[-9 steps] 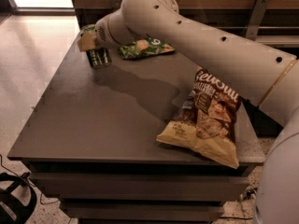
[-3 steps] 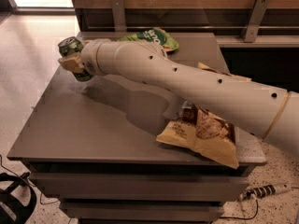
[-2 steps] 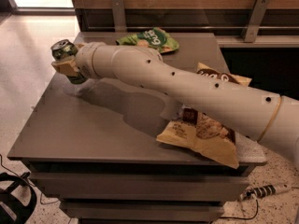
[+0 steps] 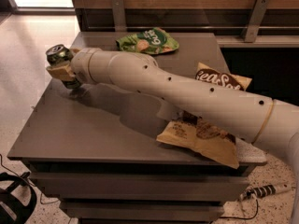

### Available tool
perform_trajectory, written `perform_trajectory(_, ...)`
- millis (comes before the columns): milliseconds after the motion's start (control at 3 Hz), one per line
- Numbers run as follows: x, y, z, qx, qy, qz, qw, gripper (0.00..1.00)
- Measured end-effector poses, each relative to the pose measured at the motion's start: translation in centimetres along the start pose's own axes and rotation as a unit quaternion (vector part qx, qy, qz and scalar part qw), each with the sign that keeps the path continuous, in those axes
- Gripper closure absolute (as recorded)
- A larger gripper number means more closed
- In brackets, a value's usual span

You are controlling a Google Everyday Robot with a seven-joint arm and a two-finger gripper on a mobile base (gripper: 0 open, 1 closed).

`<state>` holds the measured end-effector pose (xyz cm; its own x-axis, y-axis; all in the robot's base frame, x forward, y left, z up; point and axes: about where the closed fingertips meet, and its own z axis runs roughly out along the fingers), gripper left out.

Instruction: Place green can upright

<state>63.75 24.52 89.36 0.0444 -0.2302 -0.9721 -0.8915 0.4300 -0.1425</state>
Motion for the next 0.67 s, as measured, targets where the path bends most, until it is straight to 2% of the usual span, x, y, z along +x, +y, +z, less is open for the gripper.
perform_trajectory(667,2.2,-0.3,0.8,-0.004,0.001,0.039,0.9992,1.00)
